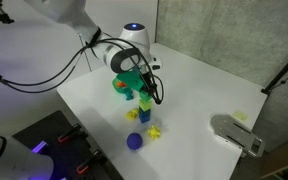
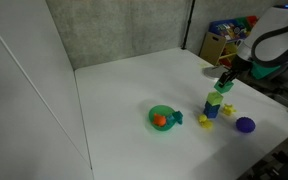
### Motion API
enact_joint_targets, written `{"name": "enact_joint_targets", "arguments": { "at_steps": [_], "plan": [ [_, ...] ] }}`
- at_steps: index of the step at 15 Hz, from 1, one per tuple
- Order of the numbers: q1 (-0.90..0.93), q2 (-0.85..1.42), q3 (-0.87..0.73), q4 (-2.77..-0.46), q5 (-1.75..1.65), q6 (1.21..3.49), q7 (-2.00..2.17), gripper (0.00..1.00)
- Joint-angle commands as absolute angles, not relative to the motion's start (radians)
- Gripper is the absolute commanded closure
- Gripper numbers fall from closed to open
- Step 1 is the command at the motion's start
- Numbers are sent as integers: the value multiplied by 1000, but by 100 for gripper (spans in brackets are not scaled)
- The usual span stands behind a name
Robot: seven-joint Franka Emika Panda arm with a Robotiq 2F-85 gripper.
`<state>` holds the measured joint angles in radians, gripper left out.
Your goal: Put the two green blocks onto the blue block on the left
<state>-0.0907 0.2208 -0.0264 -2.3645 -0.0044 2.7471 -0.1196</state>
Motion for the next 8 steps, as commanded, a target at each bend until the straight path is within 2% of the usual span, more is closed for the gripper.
{"name": "enact_joint_targets", "arguments": {
  "at_steps": [1, 8],
  "plan": [
    [-73, 262, -39, -2309, -23, 2714, -89, 70],
    [-79, 314, -24, -2264, 4, 2669, -109, 70]
  ]
}}
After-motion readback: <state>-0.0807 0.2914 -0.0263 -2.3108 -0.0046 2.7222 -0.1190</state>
